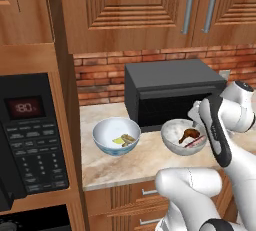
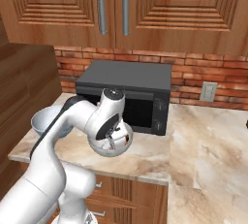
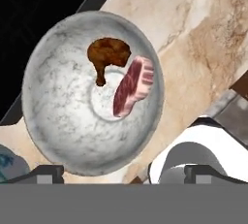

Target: Place the bowl with the lemon wedge and mushroom on the second highest shelf of the fridge. Place the bowl with the steak and chicken drumstick on the top shelf of the fridge.

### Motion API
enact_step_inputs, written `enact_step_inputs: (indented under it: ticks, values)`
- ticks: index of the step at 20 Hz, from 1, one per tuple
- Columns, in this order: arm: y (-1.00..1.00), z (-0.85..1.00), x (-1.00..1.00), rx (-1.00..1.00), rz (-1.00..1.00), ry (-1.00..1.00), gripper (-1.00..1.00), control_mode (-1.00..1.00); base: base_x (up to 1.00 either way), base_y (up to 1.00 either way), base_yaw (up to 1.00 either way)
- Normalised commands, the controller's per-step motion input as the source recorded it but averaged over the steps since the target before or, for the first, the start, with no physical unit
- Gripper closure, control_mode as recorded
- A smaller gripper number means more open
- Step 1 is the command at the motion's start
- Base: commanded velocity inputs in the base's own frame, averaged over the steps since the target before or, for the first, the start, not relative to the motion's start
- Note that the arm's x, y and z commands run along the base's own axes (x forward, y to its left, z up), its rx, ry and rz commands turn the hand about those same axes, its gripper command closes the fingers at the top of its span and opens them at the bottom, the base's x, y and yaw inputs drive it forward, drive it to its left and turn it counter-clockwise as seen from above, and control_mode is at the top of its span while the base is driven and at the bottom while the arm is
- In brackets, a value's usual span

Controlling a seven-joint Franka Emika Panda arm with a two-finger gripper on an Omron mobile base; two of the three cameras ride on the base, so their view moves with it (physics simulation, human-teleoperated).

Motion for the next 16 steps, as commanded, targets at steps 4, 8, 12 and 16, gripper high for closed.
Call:
enact_step_inputs:
  ticks: [4,8,12,16]
  values:
    - [0.0,-0.7,0.22,0.04,-0.25,0.19,-1.0,-1.0,0.0,0.0,0.0]
    - [0.0,-0.22,0.21,0.0,-0.14,0.08,-1.0,-1.0,0.0,0.0,0.0]
    - [0.0,-0.29,0.13,0.0,-0.07,0.08,-1.0,-1.0,0.0,0.0,0.0]
    - [0.0,-0.4,0.18,0.0,-0.04,0.13,-1.0,-1.0,0.0,0.0,0.0]
